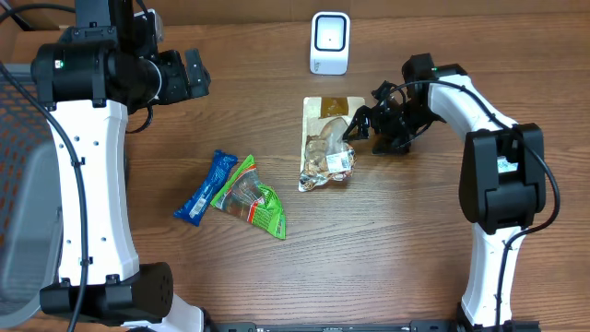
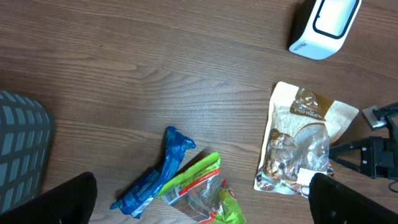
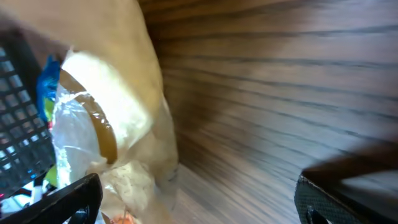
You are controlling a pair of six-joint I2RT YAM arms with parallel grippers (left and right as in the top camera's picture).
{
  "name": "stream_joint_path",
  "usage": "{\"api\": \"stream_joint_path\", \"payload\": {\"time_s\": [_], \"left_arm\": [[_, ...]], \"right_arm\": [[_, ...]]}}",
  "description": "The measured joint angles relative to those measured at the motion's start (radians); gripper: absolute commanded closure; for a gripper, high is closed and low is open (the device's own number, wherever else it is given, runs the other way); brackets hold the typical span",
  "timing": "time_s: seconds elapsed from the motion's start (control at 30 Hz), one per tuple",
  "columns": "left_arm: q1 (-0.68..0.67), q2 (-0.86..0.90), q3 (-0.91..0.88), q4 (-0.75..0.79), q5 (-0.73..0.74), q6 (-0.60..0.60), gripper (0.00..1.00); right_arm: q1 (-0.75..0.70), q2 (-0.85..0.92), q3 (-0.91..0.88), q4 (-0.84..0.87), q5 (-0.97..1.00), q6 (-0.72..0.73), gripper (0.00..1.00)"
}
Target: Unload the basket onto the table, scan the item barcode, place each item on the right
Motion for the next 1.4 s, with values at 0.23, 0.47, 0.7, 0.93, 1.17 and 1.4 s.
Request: {"api": "stream_joint_path", "payload": {"time_s": [0.23, 0.47, 0.7, 0.93, 1.17, 1.4], "left_arm": [[0.0, 0.0, 0.0, 0.0, 0.0, 0.0, 0.0], [0.0, 0.0, 0.0, 0.0, 0.0, 0.0, 0.0], [0.0, 0.0, 0.0, 0.0, 0.0, 0.0, 0.0], [0.0, 0.0, 0.0, 0.0, 0.0, 0.0, 0.0], [0.0, 0.0, 0.0, 0.0, 0.0, 0.0, 0.01], [0.0, 0.0, 0.0, 0.0, 0.0, 0.0, 0.0]], "right_arm": [[0.05, 0.0, -0.005, 0.035, -0.035, 0.0, 0.09], [-0.015, 0.0, 0.001, -0.006, -0.008, 0.0, 0.09], [-0.099, 0.0, 0.016, 0.0, -0.088, -0.018, 0.09], [0.066, 0.0, 0.012, 0.199, -0.113, 0.014, 0.21], [0.138, 0.031, 0.007, 0.291, -0.097, 0.104, 0.85], [0.123, 0.04, 0.006, 0.283, -0.155, 0.128, 0.96]]}}
